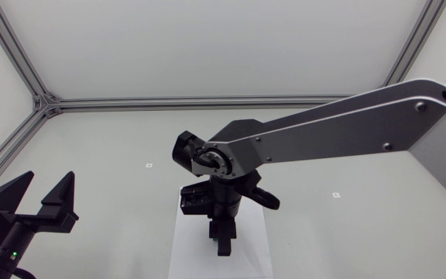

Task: Pick up the orange 2x2 brick with the right arm and stack it on top of the green 2x2 brick in the center

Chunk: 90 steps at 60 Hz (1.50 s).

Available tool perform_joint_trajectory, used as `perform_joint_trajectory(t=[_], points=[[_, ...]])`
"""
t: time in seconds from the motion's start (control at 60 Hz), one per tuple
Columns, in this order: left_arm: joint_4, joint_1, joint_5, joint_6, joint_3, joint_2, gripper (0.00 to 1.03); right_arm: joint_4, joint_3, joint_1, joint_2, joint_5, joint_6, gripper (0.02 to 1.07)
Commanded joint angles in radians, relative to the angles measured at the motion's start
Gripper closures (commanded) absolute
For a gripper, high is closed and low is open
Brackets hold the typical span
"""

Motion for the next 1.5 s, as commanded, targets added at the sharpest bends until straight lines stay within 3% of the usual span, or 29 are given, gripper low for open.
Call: perform_joint_trajectory(t=[0.0, 0.583, 0.85, 0.95, 1.1, 1.35, 1.4, 1.483], points=[[-0.015, 0.003, 0.004, 0.013, -0.041, -0.008, 0.04, -0.012, -0.044, 0.000, 0.061, -0.005, -0.010, 0.70], [-0.015, 0.003, 0.004, 0.013, -0.041, -0.008, 0.04, -0.029, -0.034, 0.001, 0.022, -0.009, 0.001, 0.64], [-0.015, 0.003, 0.004, 0.013, -0.041, -0.008, 0.04, -0.033, -0.033, 0.001, 0.015, -0.013, 0.009, 0.56], [-0.015, 0.003, 0.006, 0.013, -0.041, -0.008, 0.04, -0.036, -0.031, 0.001, 0.015, -0.013, 0.010, 0.46], [-0.015, 0.003, 0.004, 0.013, -0.041, -0.008, 0.04, -0.036, -0.025, 0.001, 0.013, -0.016, 0.013, 0.39], [-0.014, 0.003, 0.004, 0.013, -0.041, -0.008, 0.04, -0.024, -0.024, -0.002, 0.021, -0.018, 0.016, 0.39], [-0.015, 0.003, 0.004, 0.013, -0.041, -0.008, 0.04, -0.015, -0.024, -0.002, 0.022, -0.018, 0.018, 0.48], [-0.015, 0.003, 0.004, 0.013, -0.041, -0.008, 0.04, -0.013, -0.024, -0.002, 0.026, -0.018, 0.018, 0.48]])
